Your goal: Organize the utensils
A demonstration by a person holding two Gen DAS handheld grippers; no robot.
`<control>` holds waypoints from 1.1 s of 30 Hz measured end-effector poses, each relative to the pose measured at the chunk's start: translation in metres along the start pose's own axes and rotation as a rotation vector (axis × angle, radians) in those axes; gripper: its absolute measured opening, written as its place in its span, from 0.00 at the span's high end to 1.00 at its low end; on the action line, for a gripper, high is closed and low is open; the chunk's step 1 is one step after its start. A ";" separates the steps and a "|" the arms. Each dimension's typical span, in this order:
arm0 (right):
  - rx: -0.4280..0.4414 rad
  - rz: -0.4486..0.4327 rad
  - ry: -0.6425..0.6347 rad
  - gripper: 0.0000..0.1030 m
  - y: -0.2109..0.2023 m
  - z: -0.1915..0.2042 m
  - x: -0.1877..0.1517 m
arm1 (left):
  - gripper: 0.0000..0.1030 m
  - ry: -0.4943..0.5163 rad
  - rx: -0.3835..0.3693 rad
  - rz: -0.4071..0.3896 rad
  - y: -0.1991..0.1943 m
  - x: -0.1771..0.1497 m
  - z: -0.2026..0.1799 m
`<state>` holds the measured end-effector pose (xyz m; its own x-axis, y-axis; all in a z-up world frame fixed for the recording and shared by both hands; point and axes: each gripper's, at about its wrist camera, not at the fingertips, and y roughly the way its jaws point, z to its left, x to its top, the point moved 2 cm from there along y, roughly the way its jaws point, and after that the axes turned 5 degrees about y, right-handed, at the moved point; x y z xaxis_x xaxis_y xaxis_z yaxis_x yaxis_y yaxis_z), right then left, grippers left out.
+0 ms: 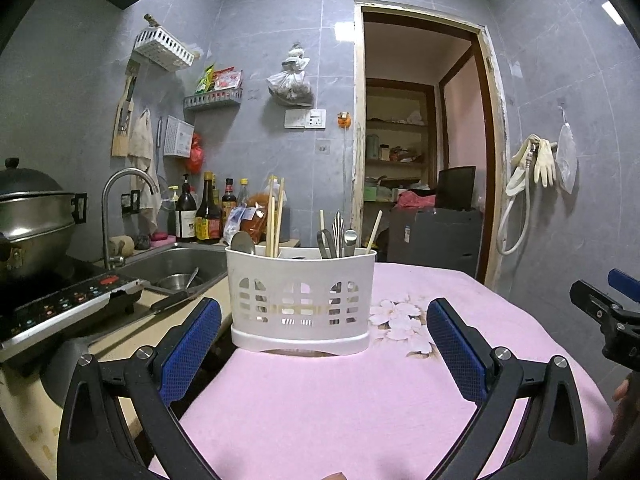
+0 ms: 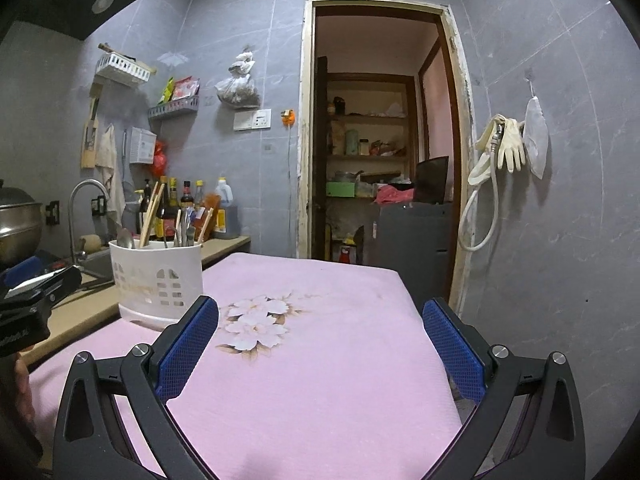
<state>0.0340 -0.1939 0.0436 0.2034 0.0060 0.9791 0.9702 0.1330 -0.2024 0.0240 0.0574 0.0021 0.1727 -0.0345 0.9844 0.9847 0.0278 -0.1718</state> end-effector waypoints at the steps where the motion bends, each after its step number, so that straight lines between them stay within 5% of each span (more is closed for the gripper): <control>1: 0.002 0.003 -0.001 0.00 0.001 0.000 0.000 | 0.02 -0.004 -0.001 0.001 0.000 0.000 0.000; 33: 0.012 0.016 -0.009 0.00 0.001 0.005 -0.002 | 0.02 -0.009 0.004 0.003 0.000 -0.002 0.000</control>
<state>0.0337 -0.1890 0.0421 0.2171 0.0174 0.9760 0.9653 0.1449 -0.2173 0.0233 0.0573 -0.0001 0.1756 -0.0257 0.9841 0.9841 0.0316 -0.1747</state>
